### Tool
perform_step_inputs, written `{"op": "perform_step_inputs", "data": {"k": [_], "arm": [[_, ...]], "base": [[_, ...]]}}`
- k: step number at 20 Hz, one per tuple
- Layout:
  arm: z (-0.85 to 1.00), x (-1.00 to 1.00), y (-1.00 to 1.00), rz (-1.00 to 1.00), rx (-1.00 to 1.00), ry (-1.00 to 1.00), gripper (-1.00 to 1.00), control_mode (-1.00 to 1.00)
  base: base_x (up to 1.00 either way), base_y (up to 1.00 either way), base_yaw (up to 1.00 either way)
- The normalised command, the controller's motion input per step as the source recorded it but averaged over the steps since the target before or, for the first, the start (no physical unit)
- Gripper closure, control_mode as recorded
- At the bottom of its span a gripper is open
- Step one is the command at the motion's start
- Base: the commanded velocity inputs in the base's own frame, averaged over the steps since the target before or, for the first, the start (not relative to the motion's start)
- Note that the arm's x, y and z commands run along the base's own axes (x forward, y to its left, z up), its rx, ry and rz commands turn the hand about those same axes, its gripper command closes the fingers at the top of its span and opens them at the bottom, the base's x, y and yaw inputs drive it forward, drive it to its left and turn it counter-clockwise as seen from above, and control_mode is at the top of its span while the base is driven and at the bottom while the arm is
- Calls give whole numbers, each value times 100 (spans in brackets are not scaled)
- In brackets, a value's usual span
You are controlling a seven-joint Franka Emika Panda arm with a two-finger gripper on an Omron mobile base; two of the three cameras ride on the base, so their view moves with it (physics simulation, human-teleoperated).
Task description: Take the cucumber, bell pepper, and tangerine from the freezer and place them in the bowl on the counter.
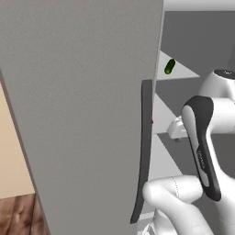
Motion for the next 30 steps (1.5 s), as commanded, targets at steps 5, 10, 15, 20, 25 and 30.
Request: {"op": "perform_step_inputs", "data": {"k": [5, 10, 15, 20, 25, 30], "arm": [[-25, 84, -22, 6, 5, 0, -100, -100], [-40, 78, 0, 7, 1, -3, -100, -100], [-49, 69, 4, 2, 0, -3, -100, -100], [-34, 67, 0, 3, 3, -1, -100, -100], [-24, 56, 0, 6, 2, 0, -100, -100], [-15, 43, -6, 13, 2, -3, -100, -100]], "base": [[0, 0, 0], [0, 0, 0], [0, 0, 0], [0, 0, 0], [0, 0, 0], [0, 0, 0]]}}
